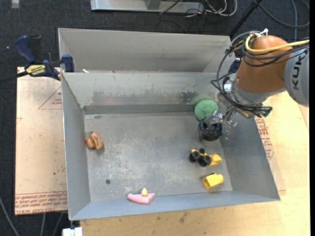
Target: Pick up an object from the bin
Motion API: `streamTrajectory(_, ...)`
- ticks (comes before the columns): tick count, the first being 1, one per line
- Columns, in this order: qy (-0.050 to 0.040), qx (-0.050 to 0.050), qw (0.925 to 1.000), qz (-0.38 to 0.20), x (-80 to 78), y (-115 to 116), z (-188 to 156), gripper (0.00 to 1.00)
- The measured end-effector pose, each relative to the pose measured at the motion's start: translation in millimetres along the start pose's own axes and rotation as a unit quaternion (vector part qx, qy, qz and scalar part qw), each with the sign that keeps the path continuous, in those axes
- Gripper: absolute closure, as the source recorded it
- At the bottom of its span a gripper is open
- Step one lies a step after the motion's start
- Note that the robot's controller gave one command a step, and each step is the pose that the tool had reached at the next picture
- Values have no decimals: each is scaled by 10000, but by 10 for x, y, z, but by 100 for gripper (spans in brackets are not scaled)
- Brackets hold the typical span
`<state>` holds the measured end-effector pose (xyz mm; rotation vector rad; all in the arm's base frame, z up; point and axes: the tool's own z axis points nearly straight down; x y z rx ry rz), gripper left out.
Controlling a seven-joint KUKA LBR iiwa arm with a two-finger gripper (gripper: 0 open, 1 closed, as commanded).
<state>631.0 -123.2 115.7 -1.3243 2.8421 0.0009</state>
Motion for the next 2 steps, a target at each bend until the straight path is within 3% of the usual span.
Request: streamTrajectory(2,7,7,10000,13,6,-8,-251,100)
